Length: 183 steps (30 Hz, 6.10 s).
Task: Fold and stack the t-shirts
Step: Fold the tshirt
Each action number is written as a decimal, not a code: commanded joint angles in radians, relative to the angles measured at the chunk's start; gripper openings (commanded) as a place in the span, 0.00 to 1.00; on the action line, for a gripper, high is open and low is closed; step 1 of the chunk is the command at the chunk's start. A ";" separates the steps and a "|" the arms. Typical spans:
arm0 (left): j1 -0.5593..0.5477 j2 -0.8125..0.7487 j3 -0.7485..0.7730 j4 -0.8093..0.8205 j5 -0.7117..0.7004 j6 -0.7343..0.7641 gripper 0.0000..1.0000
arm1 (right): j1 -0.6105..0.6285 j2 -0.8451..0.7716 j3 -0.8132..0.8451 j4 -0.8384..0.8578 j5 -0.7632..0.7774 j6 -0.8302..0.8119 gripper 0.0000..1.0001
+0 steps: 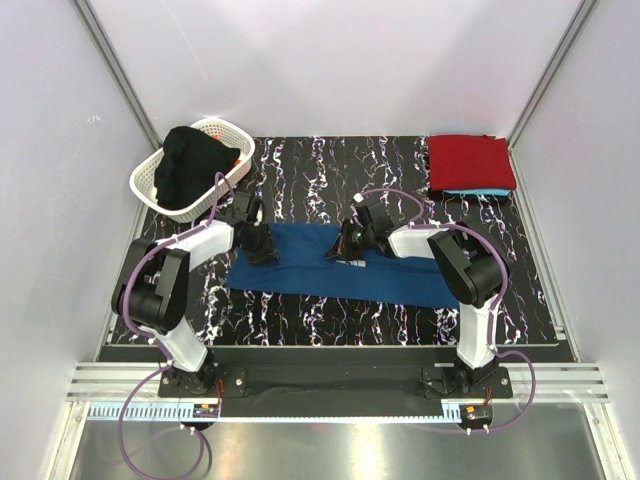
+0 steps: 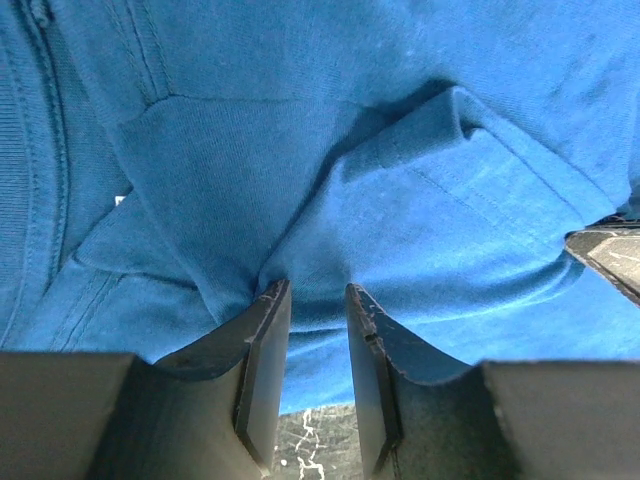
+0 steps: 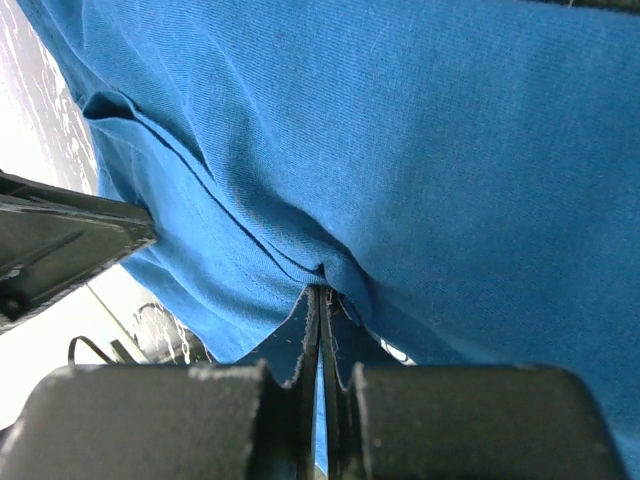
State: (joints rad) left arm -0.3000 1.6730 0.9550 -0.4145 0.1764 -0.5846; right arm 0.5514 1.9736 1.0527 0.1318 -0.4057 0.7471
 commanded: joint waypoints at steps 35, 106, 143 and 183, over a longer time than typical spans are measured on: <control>0.118 0.185 0.508 -0.138 -0.154 0.163 0.24 | -0.004 -0.352 0.036 -0.115 0.088 -0.003 0.18; -0.108 0.360 0.898 0.158 0.276 0.000 0.25 | -0.650 -1.084 -0.103 -0.752 0.317 0.100 0.44; -0.515 0.389 0.433 -0.018 -0.136 0.031 0.00 | -0.650 -1.059 -0.117 -0.747 0.117 -0.025 0.44; -0.014 0.697 1.028 -0.205 -0.183 0.157 0.02 | -0.648 -0.799 -0.247 -0.409 -0.018 0.005 0.44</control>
State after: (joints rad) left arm -0.3298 2.3123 1.8946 -0.6048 -0.0154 -0.4587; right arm -0.0944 1.1584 0.7979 -0.3538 -0.4126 0.7437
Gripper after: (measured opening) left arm 0.019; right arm 0.443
